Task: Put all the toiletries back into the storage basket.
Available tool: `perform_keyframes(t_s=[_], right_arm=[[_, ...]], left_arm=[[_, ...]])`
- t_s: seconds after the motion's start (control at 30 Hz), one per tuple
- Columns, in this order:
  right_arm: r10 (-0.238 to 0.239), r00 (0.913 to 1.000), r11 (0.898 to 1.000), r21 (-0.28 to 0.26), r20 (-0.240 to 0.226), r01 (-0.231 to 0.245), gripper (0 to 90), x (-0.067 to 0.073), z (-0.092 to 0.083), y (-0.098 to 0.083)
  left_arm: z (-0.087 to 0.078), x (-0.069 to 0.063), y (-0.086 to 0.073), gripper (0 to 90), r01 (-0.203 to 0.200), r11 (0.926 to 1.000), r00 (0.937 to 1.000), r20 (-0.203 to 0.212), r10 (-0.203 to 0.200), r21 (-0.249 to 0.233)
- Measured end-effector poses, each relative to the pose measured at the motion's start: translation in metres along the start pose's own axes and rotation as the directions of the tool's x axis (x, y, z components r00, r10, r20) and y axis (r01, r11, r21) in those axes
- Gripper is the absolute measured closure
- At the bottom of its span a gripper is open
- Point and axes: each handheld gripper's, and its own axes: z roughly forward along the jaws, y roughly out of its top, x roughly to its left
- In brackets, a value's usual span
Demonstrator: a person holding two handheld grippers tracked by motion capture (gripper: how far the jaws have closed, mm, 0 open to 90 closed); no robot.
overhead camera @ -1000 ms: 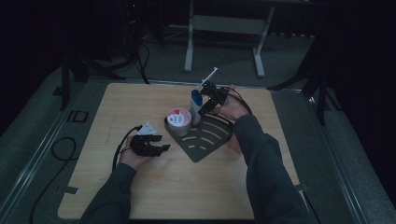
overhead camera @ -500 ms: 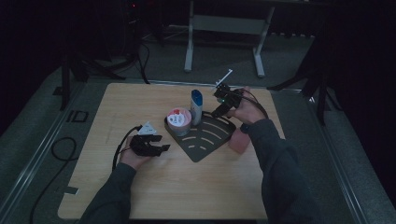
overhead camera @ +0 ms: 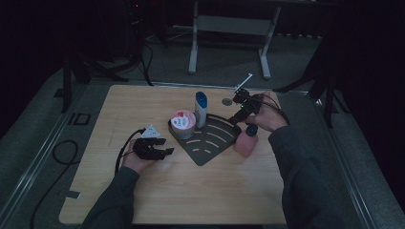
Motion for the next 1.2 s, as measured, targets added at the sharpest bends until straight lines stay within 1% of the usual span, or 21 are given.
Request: perform_keyframes(t_s=[0.1, 0.33, 0.4, 0.43, 0.5, 0.53, 0.6, 0.67, 0.77, 0.83, 0.9, 1.0, 1.2], right_arm=[[-0.002, 1.0, 1.0, 0.001, -0.005, 0.002, 20.3, -0.002, -0.001, -0.008], [0.015, 0.9997, 1.0, 0.014, -0.02, -0.015, 20.7, -0.007, 0.001, -0.029], [0.02, 0.9995, 1.0, 0.015, -0.024, -0.02, 21.2, -0.007, 0.001, -0.032], [0.018, 0.9992, 1.0, 0.023, -0.035, -0.017, 21.7, -0.007, 0.001, -0.037], [0.015, 0.9994, 1.0, 0.022, -0.031, -0.014, 22.8, -0.006, 0.002, -0.042], [0.014, 0.9991, 1.0, 0.021, -0.041, -0.013, 22.9, -0.006, 0.003, -0.044], [0.014, 0.999, 1.0, 0.02, -0.041, -0.014, 22.3, -0.005, 0.004, -0.047], [0.015, 0.9981, 1.0, 0.016, -0.06, -0.014, 20.5, -0.005, 0.005, -0.05], [0.011, 0.9979, 1.0, 0.018, -0.063, -0.01, 20.3, -0.005, 0.006, -0.052], [-0.002, 0.9979, 1.0, 0.02, -0.065, 0.003, 18.6, -0.005, 0.009, -0.056], [-0.004, 0.998, 1.0, 0.022, -0.064, 0.006, 18.1, -0.005, 0.01, -0.058], [-0.013, 0.9969, 1.0, 0.015, -0.078, 0.014, 17.6, -0.005, 0.012, -0.062], [-0.039, 0.9957, 0.999, 0.009, -0.084, 0.04, 16.1, -0.005, 0.016, -0.066]], left_arm=[[0.0, 0.0, 0.0, 42.0, 0.001, 1.0, 1.0, -0.001, -0.001, -0.001], [0.001, 0.0, 0.0, 42.0, 0.001, 1.0, 1.0, -0.001, -0.001, 0.002], [0.001, 0.0, 0.0, 42.0, 0.001, 1.0, 1.0, -0.001, -0.001, 0.003], [0.001, 0.0, 0.0, 42.0, 0.001, 1.0, 1.0, -0.001, -0.001, 0.003], [0.001, -0.001, 0.0, 42.0, 0.001, 1.0, 1.0, -0.001, -0.001, 0.003], [0.001, -0.001, 0.0, 42.0, 0.001, 1.0, 1.0, 0.0, -0.001, 0.003], [0.001, -0.001, 0.0, 42.0, 0.001, 1.0, 1.0, 0.0, -0.001, 0.002], [0.001, -0.001, 0.0, 42.0, 0.001, 1.0, 1.0, -0.001, -0.001, 0.002], [0.001, 0.0, 0.0, 42.0, 0.002, 1.0, 1.0, -0.001, -0.002, 0.003], [0.001, -0.001, 0.0, 42.0, 0.0, 1.0, 1.0, -0.001, 0.0, 0.003], [0.001, -0.001, 0.0, 42.0, 0.0, 1.0, 1.0, -0.001, 0.0, 0.002], [0.001, -0.001, 0.0, 42.0, 0.001, 1.0, 1.0, 0.0, -0.001, 0.004], [0.001, -0.001, 0.0, 42.0, 0.002, 1.0, 1.0, 0.0, -0.002, 0.004]])
